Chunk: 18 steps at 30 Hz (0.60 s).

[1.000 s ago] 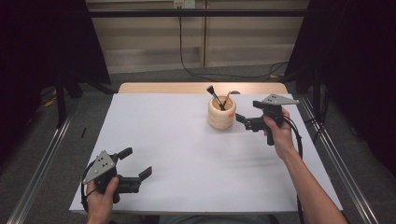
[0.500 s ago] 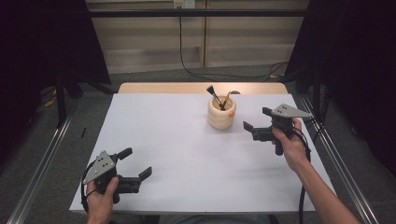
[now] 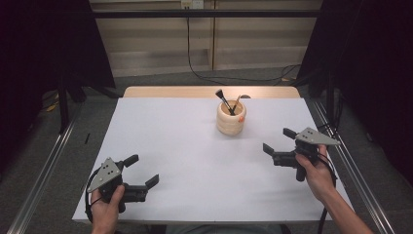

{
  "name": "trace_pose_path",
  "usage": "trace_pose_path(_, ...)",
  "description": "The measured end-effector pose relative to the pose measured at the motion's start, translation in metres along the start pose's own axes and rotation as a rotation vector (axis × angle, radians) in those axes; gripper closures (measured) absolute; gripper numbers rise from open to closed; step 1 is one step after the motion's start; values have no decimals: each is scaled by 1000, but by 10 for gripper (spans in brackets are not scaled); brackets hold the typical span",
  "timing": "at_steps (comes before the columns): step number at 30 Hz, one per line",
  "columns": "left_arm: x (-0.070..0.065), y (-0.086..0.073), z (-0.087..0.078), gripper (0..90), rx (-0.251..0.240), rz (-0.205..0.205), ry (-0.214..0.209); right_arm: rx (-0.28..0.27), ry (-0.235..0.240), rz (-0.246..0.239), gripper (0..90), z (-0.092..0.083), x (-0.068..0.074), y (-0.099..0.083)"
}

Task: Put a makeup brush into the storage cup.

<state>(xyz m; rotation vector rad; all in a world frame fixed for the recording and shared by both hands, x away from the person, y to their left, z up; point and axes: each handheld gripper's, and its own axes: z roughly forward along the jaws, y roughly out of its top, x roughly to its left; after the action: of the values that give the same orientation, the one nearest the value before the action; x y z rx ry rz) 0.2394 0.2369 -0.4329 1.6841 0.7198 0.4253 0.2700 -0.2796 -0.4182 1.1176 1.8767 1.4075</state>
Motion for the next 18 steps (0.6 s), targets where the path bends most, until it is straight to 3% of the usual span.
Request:
trace_pose_path(2, 0, 0, 0, 12, 2, -1, 1, 6, -27, -5, 46, -7, 1, -6)
trace_pose_path(11, -2, 0, 2, 12, 7, 6, -16, -4, -58, 32, 42, -37, 5, -29)
trace_pose_path(18, -4, -1, 0, 12, -19, -17, 1, -20, -87, 47, 44, -61, 11, -41)
